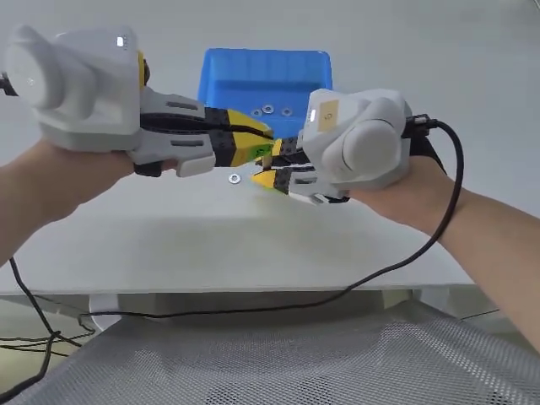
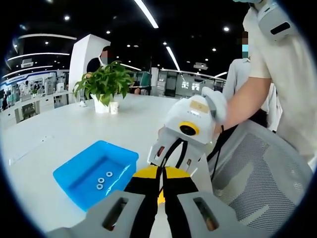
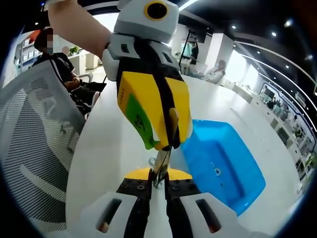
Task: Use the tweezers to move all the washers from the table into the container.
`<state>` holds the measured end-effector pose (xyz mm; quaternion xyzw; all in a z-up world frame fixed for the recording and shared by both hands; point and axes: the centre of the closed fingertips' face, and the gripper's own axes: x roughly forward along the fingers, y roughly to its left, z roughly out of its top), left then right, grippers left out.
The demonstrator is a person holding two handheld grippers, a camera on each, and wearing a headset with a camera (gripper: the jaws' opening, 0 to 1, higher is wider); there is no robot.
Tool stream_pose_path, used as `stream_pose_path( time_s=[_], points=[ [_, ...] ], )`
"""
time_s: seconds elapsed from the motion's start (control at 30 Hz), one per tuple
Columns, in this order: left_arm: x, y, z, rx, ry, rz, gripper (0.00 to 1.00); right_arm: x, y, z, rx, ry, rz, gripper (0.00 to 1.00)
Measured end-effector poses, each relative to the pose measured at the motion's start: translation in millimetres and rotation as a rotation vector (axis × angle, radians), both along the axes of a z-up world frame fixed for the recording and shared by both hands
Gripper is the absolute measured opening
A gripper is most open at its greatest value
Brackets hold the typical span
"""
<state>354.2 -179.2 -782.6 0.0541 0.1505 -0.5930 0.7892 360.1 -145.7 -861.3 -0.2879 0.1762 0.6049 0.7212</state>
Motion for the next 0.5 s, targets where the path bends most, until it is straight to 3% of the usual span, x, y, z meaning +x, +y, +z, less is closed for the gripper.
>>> stream_pose_path(
  time_s=[0.5],
  points=[
    [12.0,-3.1,14.6,0.0,-0.031,-0.002,0.04,9.6,-1.9,15.6,0.028,0.009,-0.025,0.1]
  ],
)
